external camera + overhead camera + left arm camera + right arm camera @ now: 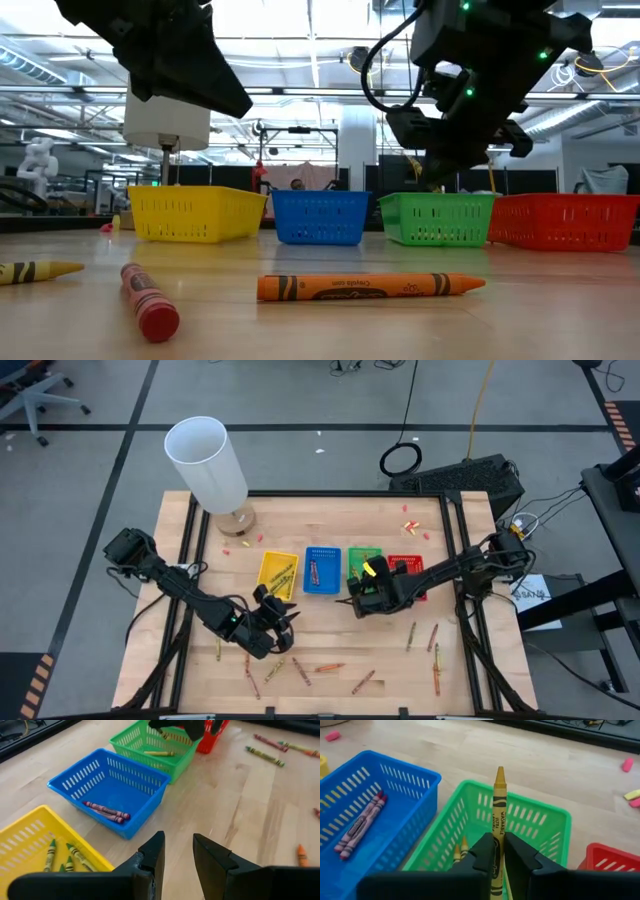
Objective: Sort crayons
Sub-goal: Put the yellow crayon into the green bin, then put the red crayon into the blue bin
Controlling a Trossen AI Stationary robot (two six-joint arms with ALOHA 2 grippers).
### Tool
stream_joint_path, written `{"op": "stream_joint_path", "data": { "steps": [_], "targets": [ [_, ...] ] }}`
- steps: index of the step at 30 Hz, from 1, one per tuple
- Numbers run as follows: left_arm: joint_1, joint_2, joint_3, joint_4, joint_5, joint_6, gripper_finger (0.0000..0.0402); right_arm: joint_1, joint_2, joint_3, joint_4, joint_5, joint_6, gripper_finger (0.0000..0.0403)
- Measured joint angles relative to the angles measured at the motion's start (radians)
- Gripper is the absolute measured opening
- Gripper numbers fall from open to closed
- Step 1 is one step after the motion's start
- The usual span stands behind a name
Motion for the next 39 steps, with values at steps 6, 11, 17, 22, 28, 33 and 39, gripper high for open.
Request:
{"op": "stream_joint_path", "data": {
  "steps": [6,11,17,22,28,33,39],
  "targets": [
    [0.000,0.000,0.000,0.017,0.004,0.002,0.0100,0.000,0.000,0.000,0.000,-0.041,-0.022,0.0074],
    [0.000,0.000,0.000,0.017,0.007,0.008,0.0100,0.000,-0.003,0.008,-0.005,-0.040,-0.065,0.0105],
    [-0.001,0.000,0.000,0.004,0.008,0.009,0.0100,0.081,-0.004,0.091,-0.004,-0.036,-0.208,0.0123],
    [-0.001,0.000,0.000,0.004,0.014,0.009,0.0100,0.204,-0.005,0.177,0.023,-0.051,-0.401,0.0125],
    [-0.001,0.000,0.000,0.005,0.014,0.005,0.0100,0.362,0.002,0.185,0.182,-0.190,-0.663,0.0125],
    [-0.003,0.000,0.000,0.008,0.014,0.005,0.0100,0.454,0.043,0.185,0.285,-0.302,-0.818,0.0125],
    [-0.003,0.000,0.000,0.010,0.014,0.026,0.0100,0.498,0.078,0.185,0.305,-0.459,-0.901,0.0125]
  ]
}}
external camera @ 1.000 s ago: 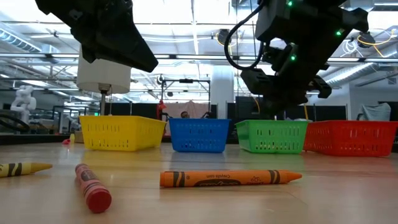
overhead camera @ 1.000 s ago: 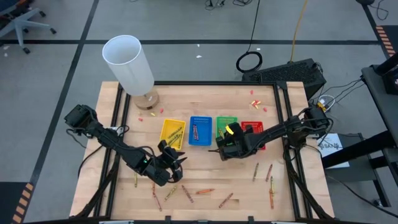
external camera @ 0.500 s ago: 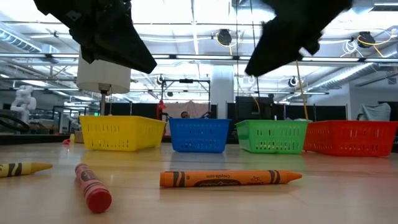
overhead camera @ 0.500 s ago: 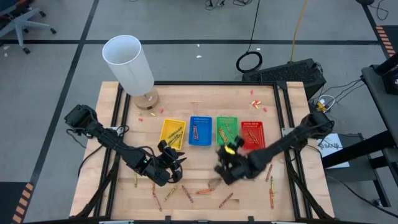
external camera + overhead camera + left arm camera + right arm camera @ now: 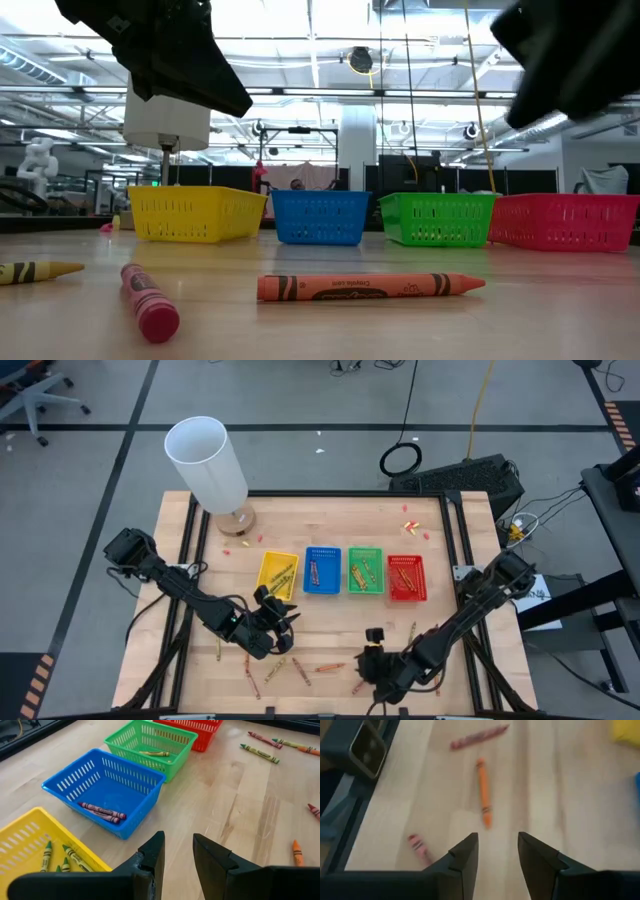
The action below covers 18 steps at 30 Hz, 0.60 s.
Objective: Sort crayons
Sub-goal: Put the red crayon into the blue bin
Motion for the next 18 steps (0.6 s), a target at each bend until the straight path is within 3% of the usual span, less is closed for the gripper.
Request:
{"op": "stream_joint_path", "data": {
  "steps": [10,18],
  "targets": [
    [0.001,0.000,0.000,0.017,0.000,0.007,0.0100,0.003,0.046,0.000,0.017,-0.208,-0.057,0.0125],
    [0.019,0.000,0.000,0.038,0.000,0.009,0.0100,0.006,0.046,0.000,0.019,-0.288,-0.128,0.0125]
  ]
}}
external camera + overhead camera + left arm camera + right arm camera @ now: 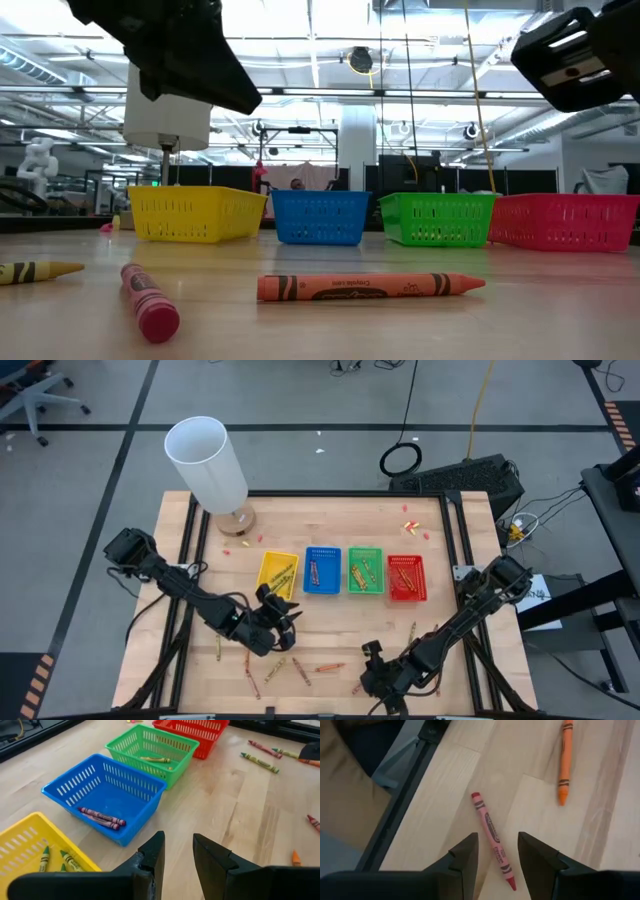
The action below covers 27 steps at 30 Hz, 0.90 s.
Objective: Sort crayons
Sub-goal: Put the red crayon into the blue bin
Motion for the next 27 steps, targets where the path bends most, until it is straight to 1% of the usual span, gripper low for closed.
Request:
{"op": "stream_joint_path", "data": {
  "steps": [5,8,10,14,16,20,25,27],
  "targets": [
    [0.004,0.000,0.000,0.015,0.005,0.000,0.0100,0.000,0.010,0.000,0.002,0.002,-0.023,0.0125],
    [0.004,0.000,0.000,0.014,0.007,0.002,0.0100,-0.001,0.043,0.000,0.009,-0.004,-0.045,0.0125],
    [0.004,0.000,0.000,0.014,0.007,0.018,0.0100,-0.008,0.072,0.000,0.012,-0.026,-0.053,0.0125],
    [0.004,0.000,0.000,0.014,0.010,0.019,0.0100,-0.020,0.103,0.001,0.009,-0.029,-0.060,0.0125],
    [0.004,0.000,0.000,0.014,0.011,0.019,0.0100,-0.024,0.113,0.003,0.009,-0.026,-0.064,0.0118],
    [0.004,0.000,0.000,0.016,0.011,0.019,0.0100,-0.031,0.120,0.003,0.004,-0.029,-0.064,0.0082],
    [0.004,0.000,0.000,0.016,0.011,0.018,0.0100,-0.033,0.119,0.003,0.003,-0.026,-0.075,0.0016],
    [0.004,0.000,0.000,0.016,0.011,0.018,0.0100,-0.033,0.118,0.003,0.005,-0.026,-0.071,0.0007]
  ]
}}
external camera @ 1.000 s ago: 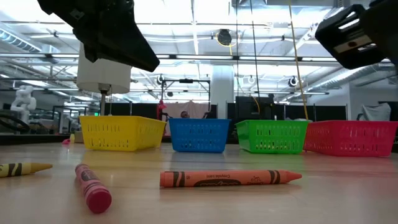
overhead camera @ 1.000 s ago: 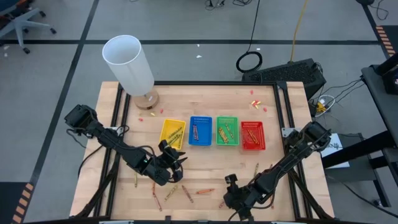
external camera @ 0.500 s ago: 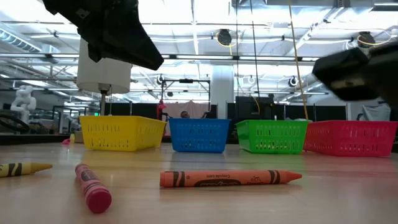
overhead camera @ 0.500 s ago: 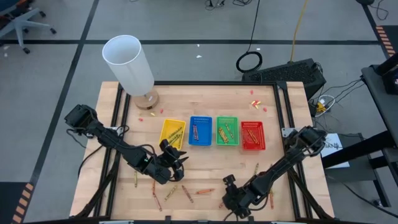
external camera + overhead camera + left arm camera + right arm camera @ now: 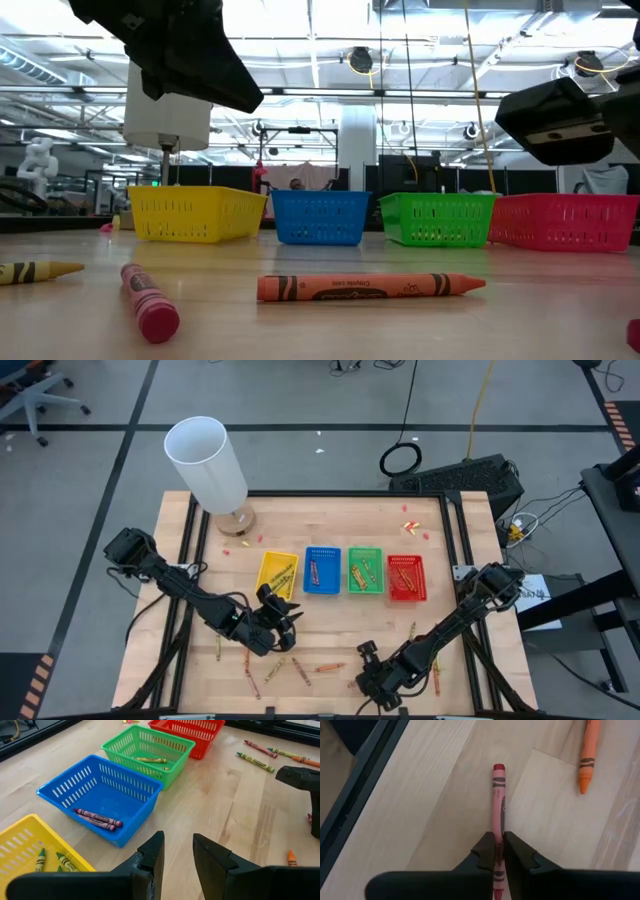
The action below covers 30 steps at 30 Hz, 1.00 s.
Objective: Sort crayons
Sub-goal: Put the red crayon into the blue bin
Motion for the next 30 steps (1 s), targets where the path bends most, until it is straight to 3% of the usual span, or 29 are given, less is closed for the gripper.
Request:
{"op": "stream_joint_path", "data": {
  "steps": [8,12,18,23,30],
  "targets": [
    [0.000,0.000,0.000,0.001,0.000,0.000,0.0100,-0.002,-0.031,0.054,-0.038,0.001,-0.028,0.0004],
    [0.000,0.000,0.000,0.009,0.000,0.008,0.0100,-0.002,-0.052,0.104,-0.065,0.077,-0.057,0.0003],
    [-0.043,0.000,0.000,0.104,0.013,0.158,0.0100,-0.009,-0.059,0.166,-0.085,0.278,-0.130,0.0002],
    [-0.118,0.000,0.000,0.204,0.013,0.331,0.0104,-0.036,-0.059,0.193,-0.111,0.367,-0.159,0.0002],
    [-0.202,0.047,0.001,0.359,-0.040,0.550,0.0174,-0.085,-0.059,0.210,-0.084,0.451,-0.171,0.0002]
  ]
}}
